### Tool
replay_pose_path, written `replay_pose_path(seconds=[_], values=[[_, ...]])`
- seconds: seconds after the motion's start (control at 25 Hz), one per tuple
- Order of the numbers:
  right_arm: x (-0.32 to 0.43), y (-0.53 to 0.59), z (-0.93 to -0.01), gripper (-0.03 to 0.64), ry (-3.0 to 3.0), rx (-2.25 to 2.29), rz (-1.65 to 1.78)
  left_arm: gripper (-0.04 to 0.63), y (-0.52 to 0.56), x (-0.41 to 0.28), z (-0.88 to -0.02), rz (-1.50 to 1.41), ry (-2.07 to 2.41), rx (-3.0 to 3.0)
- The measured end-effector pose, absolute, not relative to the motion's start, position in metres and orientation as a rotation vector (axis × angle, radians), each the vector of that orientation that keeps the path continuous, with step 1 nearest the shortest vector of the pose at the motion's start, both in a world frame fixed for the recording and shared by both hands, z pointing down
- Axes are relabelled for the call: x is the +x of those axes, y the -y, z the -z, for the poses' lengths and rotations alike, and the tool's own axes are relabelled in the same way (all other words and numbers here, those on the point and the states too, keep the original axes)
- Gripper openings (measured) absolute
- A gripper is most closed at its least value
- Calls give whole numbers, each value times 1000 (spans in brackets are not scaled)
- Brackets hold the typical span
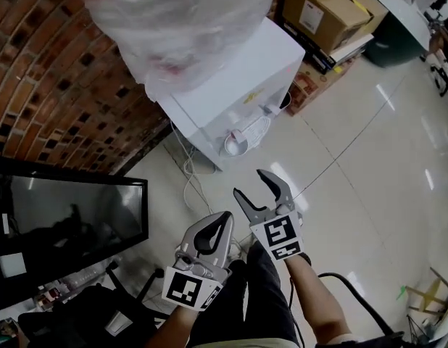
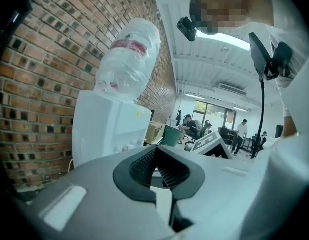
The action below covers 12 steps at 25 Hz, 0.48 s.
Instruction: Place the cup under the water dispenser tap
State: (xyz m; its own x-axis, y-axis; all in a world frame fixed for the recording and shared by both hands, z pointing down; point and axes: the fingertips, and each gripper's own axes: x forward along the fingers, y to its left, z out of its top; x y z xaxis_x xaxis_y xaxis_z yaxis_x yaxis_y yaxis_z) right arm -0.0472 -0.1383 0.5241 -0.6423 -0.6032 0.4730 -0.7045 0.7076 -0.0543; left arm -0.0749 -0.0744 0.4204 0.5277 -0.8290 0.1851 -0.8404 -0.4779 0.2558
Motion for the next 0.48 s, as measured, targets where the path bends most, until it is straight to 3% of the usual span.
replay_pose_path(seconds=[0.24,0.48], values=[[-52,100,-434,228,2543,1014,-223,-9,51,-74,-374,-14,1365,2500],[-45,65,-349,103,2617,1069,-128,-9,35,-74,-316,89,1334,2573]])
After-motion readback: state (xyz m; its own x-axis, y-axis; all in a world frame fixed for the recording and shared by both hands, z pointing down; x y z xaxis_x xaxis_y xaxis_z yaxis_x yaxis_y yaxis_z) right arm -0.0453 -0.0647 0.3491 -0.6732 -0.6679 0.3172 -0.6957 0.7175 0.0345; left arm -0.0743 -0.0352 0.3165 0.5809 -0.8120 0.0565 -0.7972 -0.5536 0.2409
